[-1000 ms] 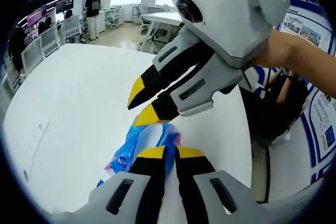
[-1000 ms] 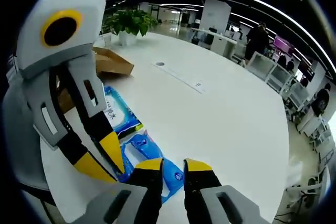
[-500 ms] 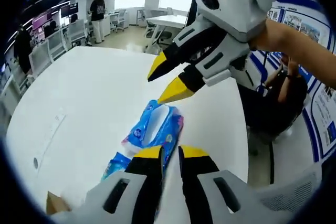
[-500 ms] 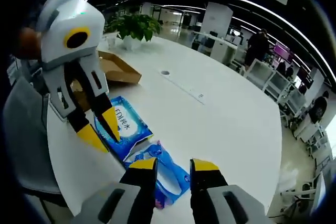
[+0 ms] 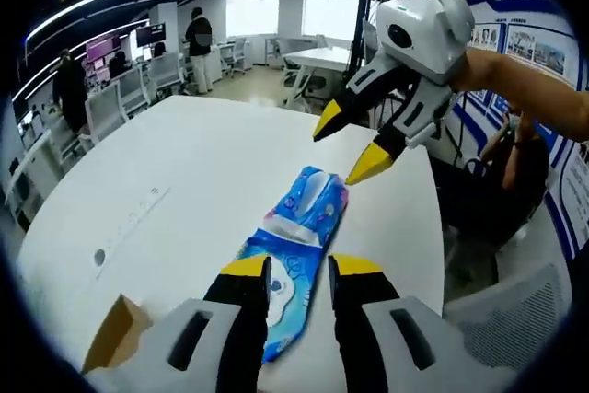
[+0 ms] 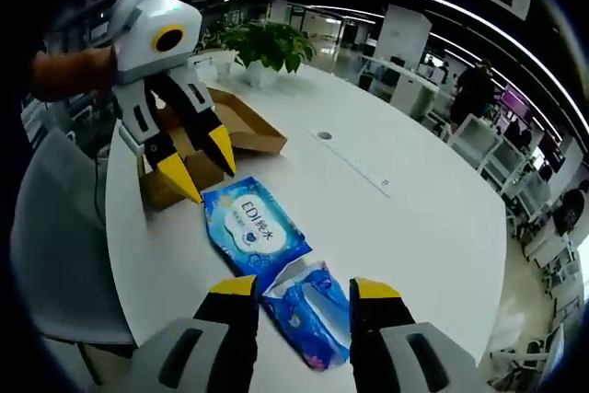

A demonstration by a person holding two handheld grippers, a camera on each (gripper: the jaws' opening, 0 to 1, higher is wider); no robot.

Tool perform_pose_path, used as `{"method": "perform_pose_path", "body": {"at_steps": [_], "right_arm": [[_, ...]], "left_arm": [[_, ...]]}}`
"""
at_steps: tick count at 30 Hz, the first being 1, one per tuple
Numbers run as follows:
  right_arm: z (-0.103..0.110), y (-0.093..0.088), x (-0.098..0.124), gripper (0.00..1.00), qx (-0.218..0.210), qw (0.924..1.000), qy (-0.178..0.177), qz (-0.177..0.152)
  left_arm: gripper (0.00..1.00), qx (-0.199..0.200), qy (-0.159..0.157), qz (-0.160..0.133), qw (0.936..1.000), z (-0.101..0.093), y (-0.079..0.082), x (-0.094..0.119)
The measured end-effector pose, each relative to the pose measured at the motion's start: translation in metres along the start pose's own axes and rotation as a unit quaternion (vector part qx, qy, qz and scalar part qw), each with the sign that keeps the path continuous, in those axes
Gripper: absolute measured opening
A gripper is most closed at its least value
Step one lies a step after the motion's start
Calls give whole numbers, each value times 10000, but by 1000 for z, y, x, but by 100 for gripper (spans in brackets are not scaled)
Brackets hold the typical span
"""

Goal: Operate the shoe box by opening the lid, removing the specified soft item, and placing it in the target area until the item is outside and the box remains undamaged.

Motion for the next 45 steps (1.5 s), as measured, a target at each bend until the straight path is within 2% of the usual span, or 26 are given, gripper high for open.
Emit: {"method": "perform_pose_path", "body": {"at_steps": [4,9,12,14,17,19,21,23,28,30,33,35,38,40,41,43,45], "right_arm": [[12,10,-4,40,86,9998,150,-51],[28,25,-14,43,219,9990,393,-75],[39,35,-21,44,348,9977,571,-96],[44,42,-26,44,434,9968,656,-127],[54,54,-33,45,556,9950,806,-175],[63,64,-37,45,621,9935,921,-244],[73,73,-40,46,730,9913,1057,-281],[81,81,-42,47,858,9892,1155,-292],[107,103,-52,47,1263,9810,1423,-382],[116,109,-59,47,1381,9776,1539,-381],[126,113,-68,47,1472,9742,1667,-378],[135,114,-77,47,1524,9719,1756,-365],[147,113,-92,47,1556,9695,1863,-347],[156,112,-104,46,1570,9687,1901,-303],[159,111,-111,45,1661,9671,1904,-300],[167,112,-119,45,1624,9646,2055,-315],[173,112,-125,45,1647,9627,2129,-268]], "left_arm": [[30,-34,9,-108,9999,0,-9,21],[42,-81,144,-263,9995,3,-23,50],[53,-1,416,-677,9968,9,-27,70],[57,96,571,-752,9955,12,-34,84],[59,171,744,-854,9934,16,-44,103],[60,186,989,-1002,9899,20,-51,117],[67,293,1296,-1036,9857,23,-60,133],[74,360,1388,-1138,9831,23,-67,144],[74,574,1674,-1118,9778,21,-94,177],[73,639,1736,-1088,9767,20,-100,184],[75,702,1854,-1111,9738,13,-117,201],[80,922,1887,-1357,9682,8,-125,208],[85,961,1993,-1451,9644,1,-139,218],[83,717,2363,-1434,9584,-1,-148,228],[81,631,2516,-1301,9570,-4,-155,232],[81,744,2498,-1296,9567,-10,-161,235],[84,855,2548,-1449,9523,-17,-168,240]]}}
Point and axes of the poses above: the point that each gripper's makers call its tool centre point, and the gripper's own axes: x roughly backward along the fingers, z roughly to its left, y roughly out of its top, the point moved 7 cm from there along x, roughly backward along the fingers, and after that the axes turned 3 degrees about -x, right-handed, at the moved point
